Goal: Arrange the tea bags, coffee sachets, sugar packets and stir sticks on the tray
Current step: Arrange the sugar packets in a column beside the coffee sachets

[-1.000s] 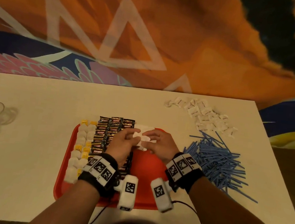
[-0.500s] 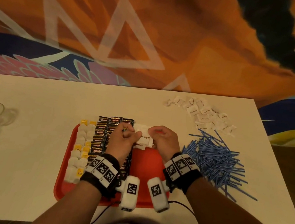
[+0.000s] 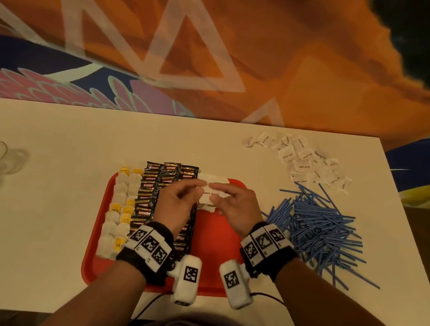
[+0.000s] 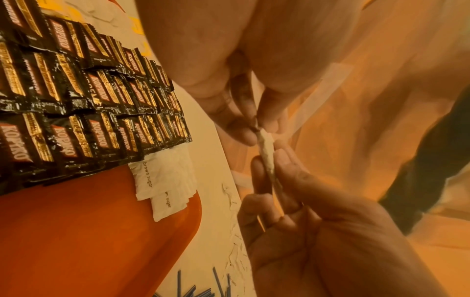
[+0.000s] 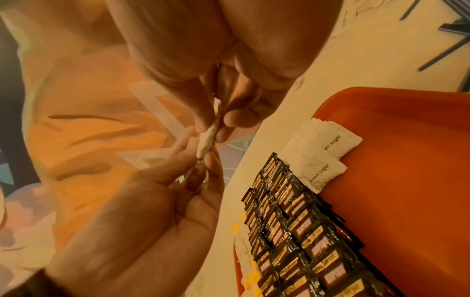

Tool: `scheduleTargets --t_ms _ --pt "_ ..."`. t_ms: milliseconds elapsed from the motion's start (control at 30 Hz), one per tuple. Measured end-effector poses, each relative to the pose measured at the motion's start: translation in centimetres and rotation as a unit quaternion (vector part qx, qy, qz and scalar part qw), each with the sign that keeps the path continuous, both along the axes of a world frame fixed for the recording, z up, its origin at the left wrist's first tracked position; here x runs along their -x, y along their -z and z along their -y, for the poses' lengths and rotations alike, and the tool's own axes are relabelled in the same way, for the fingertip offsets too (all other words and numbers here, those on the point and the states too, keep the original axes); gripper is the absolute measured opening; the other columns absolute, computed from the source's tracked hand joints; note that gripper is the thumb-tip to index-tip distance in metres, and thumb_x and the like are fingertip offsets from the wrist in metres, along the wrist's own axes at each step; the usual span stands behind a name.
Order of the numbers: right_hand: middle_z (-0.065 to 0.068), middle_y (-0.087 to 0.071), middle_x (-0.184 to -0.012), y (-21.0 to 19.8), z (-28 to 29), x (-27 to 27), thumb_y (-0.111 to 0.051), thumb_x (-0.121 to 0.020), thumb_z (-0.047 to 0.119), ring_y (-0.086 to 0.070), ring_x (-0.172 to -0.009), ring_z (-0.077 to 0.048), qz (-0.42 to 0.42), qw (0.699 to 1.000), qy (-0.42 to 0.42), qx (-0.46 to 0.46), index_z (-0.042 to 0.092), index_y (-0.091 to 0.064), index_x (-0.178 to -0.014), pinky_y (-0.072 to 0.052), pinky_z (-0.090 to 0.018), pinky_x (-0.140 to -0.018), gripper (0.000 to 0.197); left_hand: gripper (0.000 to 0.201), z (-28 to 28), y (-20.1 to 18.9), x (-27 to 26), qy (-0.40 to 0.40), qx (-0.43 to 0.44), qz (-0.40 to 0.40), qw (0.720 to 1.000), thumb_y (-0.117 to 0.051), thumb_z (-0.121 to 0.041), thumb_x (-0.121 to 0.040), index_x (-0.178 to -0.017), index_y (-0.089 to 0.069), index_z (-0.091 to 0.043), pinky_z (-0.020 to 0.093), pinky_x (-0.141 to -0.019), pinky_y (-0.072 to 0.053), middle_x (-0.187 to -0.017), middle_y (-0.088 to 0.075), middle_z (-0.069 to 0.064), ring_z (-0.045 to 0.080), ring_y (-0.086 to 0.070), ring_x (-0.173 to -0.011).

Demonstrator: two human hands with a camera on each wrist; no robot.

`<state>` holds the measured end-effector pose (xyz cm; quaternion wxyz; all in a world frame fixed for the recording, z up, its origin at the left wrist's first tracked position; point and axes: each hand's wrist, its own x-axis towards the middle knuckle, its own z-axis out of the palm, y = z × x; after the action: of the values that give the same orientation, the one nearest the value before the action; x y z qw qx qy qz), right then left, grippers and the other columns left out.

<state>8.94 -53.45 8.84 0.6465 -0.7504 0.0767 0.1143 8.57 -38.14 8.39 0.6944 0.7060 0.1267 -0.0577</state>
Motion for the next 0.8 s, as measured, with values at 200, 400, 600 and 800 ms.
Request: scheduleTargets --t_ms 200,400,600,800 --pt "-0.002 -0.066 -0.095 0.5 0.1 0.1 -0.070 -0.084 -0.002 -0.064 -0.062 0.004 -0.039 0.996 0.039 -0.073 0.012 -0.059 -0.130 -0.049 -0.011 -0.059 0.049 0.027 -0.6 0.6 0.3 0.063 -0.013 0.004 0.998 -0.063 0.001 -0.093 -0.099 -0.077 -0.022 0.025 -0.072 -0.057 -0.105 -0.075 0.000 0.013 -0.070 -0.085" --pt "-0.016 -0.070 -0.097 1.8 0.6 0.1 -0.075 -0.082 0.004 -0.072 -0.070 -0.020 -0.177 0.975 0.070 -0.114 -0.001 -0.059 -0.113 -0.056 -0.025 -0.059 0.036 0.028 -1.3 1.7 0.2 0.124 -0.124 -0.017 0.984 -0.066 -0.007 -0.093 -0.106 -0.073 -0.031 0.023 -0.056 -0.050 -0.088 -0.073 0.007 0.008 -0.060 -0.054" --pt "-0.006 -0.074 -0.084 4.3 1.6 0.4 -0.080 -0.079 0.016 -0.072 -0.068 -0.016 -0.159 0.986 0.052 0.016 0.020 -0.066 -0.084 -0.058 -0.026 -0.061 0.016 0.038 -2.0 3.2 0.1 0.116 -0.158 -0.068 0.978 -0.065 -0.009 -0.094 -0.126 -0.066 -0.030 0.019 -0.056 -0.051 -0.087 -0.073 0.003 0.005 -0.063 -0.058" --pt "-0.005 -0.073 -0.090 8.4 2.9 -0.1 -0.078 -0.081 0.018 -0.071 -0.071 -0.014 -0.198 0.977 0.038 0.069 0.017 -0.067 -0.096 -0.053 -0.019 -0.060 0.019 0.036 -3.4 3.8 0.3 0.091 -0.184 -0.100 0.974 -0.064 -0.013 -0.095 -0.126 -0.065 -0.032 0.020 -0.078 -0.054 -0.120 -0.064 -0.016 0.004 -0.066 -0.088"
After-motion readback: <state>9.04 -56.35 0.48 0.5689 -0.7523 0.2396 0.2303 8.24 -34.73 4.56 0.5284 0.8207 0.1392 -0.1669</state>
